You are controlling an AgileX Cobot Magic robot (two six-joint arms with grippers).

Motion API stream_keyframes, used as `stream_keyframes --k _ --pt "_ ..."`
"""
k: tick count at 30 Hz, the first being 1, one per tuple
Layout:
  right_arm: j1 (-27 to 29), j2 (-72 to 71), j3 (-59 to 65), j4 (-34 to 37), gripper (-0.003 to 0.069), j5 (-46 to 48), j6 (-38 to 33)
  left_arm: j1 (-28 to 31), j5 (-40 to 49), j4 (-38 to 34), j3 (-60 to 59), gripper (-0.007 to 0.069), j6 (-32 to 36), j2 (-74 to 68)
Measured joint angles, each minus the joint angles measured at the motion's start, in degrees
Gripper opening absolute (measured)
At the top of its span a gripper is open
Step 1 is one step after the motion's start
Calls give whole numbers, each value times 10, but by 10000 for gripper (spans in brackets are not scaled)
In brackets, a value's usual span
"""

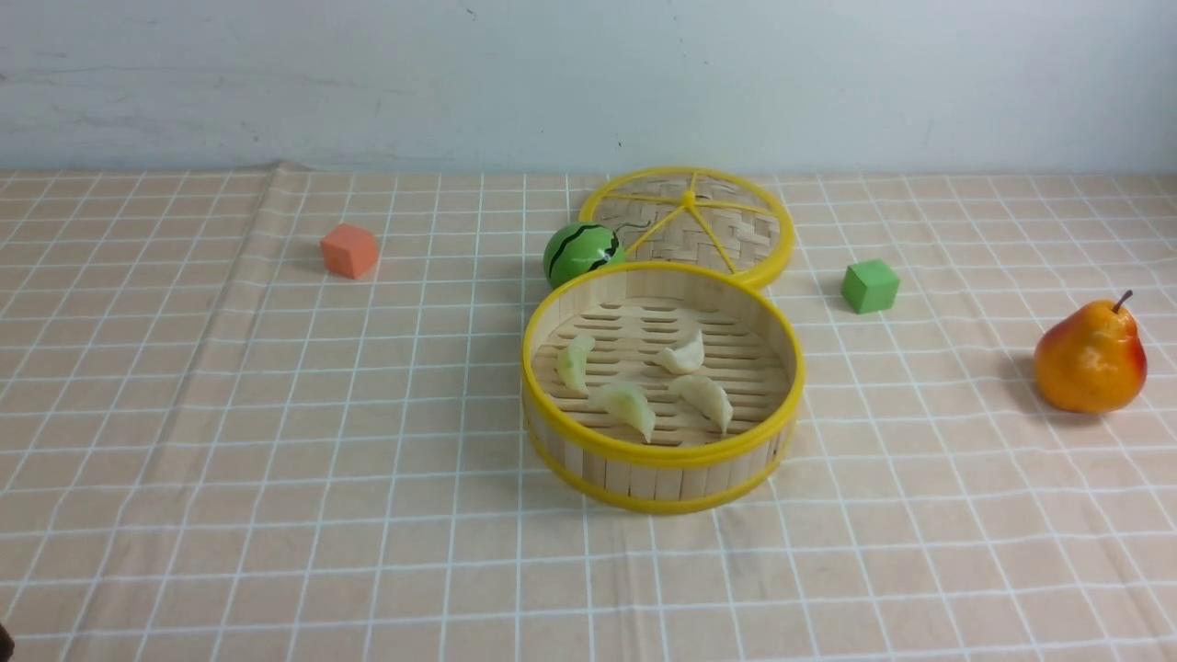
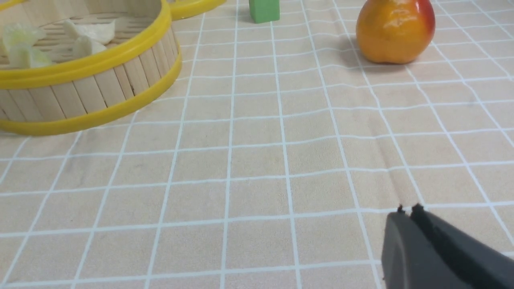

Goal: Put the dumplings into the steamer on the table with the brown tablecloth.

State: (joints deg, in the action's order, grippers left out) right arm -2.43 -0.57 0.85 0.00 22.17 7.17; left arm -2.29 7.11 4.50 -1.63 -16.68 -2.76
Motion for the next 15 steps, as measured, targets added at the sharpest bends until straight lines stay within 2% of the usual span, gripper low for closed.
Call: stream_keyframes --k 9,15 --pt "0 0 0 0 27 0 0 60 138 -6 0 -14 2 33" --pt "0 0 0 0 31 0 0 65 148 -15 -2 -14 15 33"
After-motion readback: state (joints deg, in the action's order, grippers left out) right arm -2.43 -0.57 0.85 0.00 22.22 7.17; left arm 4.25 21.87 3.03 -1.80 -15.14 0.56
